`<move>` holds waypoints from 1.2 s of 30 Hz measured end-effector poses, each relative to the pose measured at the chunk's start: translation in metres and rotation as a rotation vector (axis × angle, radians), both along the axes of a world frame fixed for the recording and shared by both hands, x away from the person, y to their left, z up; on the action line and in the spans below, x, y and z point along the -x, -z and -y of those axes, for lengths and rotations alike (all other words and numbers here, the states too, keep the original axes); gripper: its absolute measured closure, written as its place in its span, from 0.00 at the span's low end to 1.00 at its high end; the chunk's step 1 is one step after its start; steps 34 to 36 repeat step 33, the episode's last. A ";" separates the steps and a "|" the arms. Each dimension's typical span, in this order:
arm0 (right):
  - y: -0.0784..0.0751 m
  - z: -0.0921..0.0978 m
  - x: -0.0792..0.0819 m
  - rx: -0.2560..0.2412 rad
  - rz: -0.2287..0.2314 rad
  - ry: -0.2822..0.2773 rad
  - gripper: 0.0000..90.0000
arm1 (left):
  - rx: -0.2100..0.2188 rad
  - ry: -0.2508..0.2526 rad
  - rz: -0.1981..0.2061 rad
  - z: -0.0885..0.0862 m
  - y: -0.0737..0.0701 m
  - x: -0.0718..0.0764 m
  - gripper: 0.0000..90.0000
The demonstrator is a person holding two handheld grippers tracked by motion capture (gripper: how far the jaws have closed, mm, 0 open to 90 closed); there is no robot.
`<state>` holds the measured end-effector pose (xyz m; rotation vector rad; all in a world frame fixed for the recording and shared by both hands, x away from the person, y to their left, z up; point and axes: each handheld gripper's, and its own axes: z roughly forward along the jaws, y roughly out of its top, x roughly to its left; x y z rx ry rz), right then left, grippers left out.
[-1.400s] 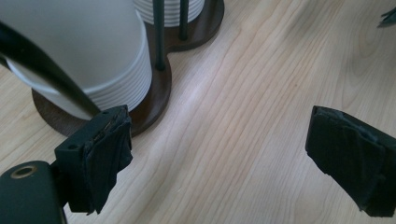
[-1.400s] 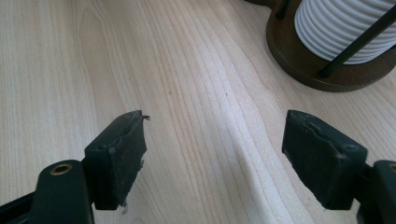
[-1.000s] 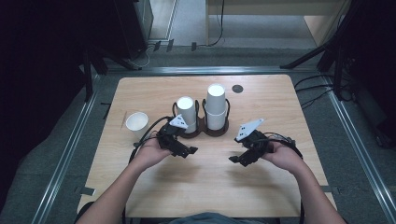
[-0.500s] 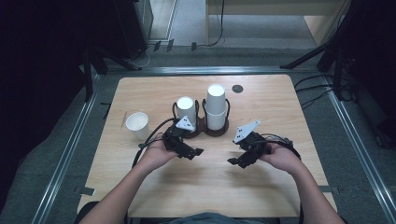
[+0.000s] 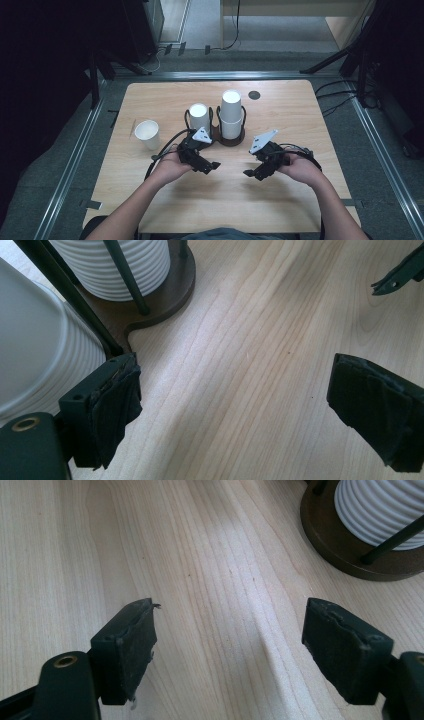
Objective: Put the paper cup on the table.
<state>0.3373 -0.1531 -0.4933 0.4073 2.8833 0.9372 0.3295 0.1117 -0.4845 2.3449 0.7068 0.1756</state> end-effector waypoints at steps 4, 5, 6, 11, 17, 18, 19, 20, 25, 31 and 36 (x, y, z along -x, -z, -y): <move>0.000 0.000 0.000 0.005 -0.004 -0.001 0.24 | -0.023 0.005 0.008 0.001 0.002 0.000 0.08; 0.001 0.000 0.000 0.006 -0.003 -0.002 0.24 | -0.026 0.008 0.007 0.001 0.003 0.000 0.08; 0.001 0.000 0.000 0.007 -0.002 -0.001 0.24 | -0.032 0.011 0.007 0.001 0.003 0.001 0.08; 0.002 0.000 0.000 0.014 -0.001 -0.005 0.24 | -0.030 0.021 0.009 0.002 0.003 0.001 0.08; 0.002 0.000 0.001 0.016 -0.001 -0.007 0.24 | -0.049 0.022 0.007 0.003 0.006 0.002 0.08; 0.002 0.000 0.001 0.016 0.000 -0.008 0.24 | -0.052 0.025 0.008 0.003 0.006 0.001 0.08; 0.002 0.000 0.001 0.016 0.000 -0.008 0.24 | -0.054 0.027 0.009 0.003 0.005 0.001 0.08; 0.002 0.000 0.001 0.016 0.000 -0.008 0.24 | -0.053 0.027 0.008 0.003 0.005 0.001 0.08; 0.002 0.000 0.000 0.017 0.003 -0.011 0.24 | -0.054 0.023 0.005 0.002 0.006 0.001 0.08; 0.002 0.000 0.001 0.019 0.006 -0.014 0.24 | -0.062 0.025 0.001 0.001 0.007 0.000 0.08; 0.002 0.000 0.001 0.021 0.005 -0.012 0.24 | -0.063 0.024 0.001 0.002 0.008 0.000 0.08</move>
